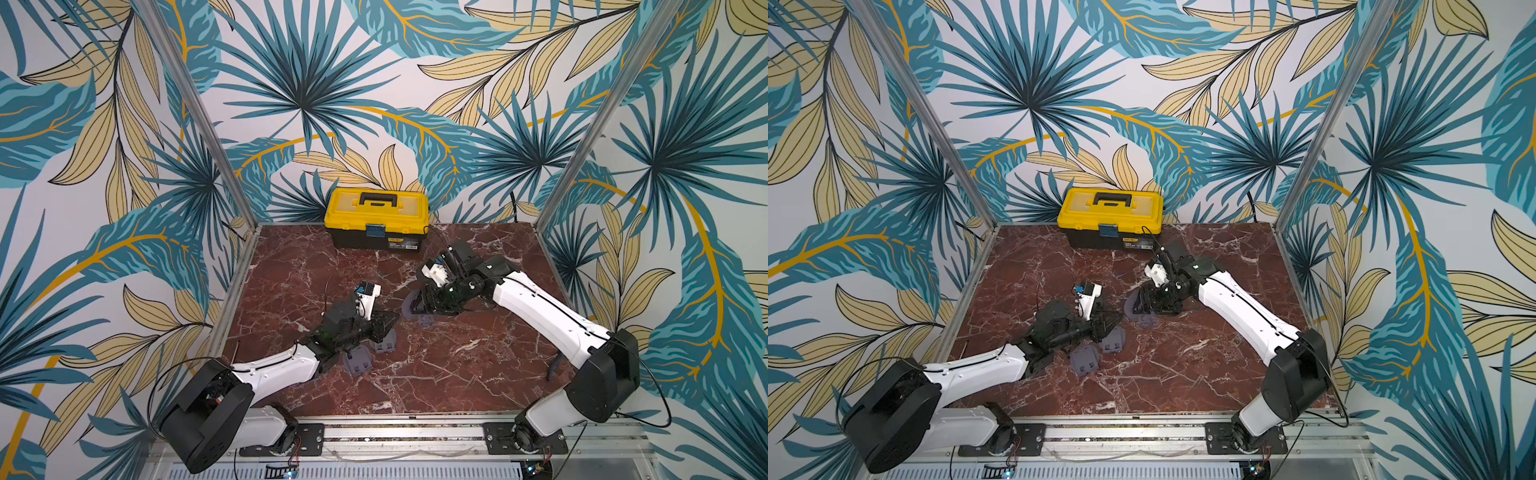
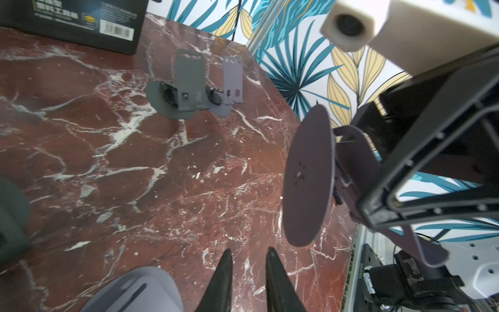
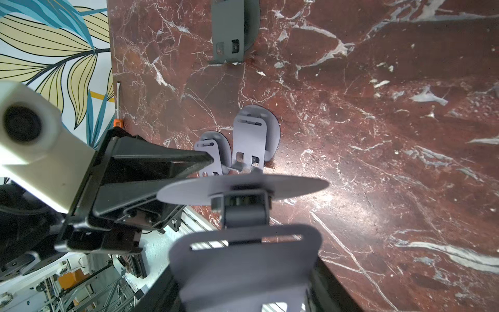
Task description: Open the phone stand
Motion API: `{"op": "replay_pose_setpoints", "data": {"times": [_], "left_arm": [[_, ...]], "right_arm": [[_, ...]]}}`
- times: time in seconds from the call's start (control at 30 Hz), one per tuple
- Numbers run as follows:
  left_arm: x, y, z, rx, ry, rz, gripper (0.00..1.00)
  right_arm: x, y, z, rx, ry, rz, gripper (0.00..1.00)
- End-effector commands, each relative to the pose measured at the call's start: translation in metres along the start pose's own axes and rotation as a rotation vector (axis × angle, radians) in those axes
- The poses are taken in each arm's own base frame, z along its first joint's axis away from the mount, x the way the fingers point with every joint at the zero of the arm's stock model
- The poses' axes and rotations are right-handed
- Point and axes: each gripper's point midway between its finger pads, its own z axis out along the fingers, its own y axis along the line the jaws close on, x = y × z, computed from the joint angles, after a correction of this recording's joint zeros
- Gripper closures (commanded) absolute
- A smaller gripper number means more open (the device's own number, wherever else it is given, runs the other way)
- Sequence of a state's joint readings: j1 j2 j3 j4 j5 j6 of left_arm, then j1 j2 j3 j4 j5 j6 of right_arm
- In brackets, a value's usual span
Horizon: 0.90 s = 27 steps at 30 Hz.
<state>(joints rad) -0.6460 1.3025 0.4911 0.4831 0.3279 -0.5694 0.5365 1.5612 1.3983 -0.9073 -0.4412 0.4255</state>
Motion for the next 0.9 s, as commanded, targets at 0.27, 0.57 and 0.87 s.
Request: {"op": "replay_pose_setpoints", "data": {"times": [0.27, 0.57, 0.87], "left_arm": [[-0.01, -0.025, 0.012, 0.051, 0.008, 0.04, 0.6], [-0.005, -0.021, -0.001, 0.029, -0.005, 0.025, 0.55], [-0.004, -0.032, -0.011, 0.067, -0.003, 0.031, 0.52]], "right_arm": [[0.006, -0.001, -0.005, 0.008, 0.01, 0.009, 0.66], [0.002, -0.001, -0.01, 0.03, 0.0, -0.007, 0.66], [-0.006, 0.006, -0.012, 0.019, -0.008, -0.012, 0.66]]}}
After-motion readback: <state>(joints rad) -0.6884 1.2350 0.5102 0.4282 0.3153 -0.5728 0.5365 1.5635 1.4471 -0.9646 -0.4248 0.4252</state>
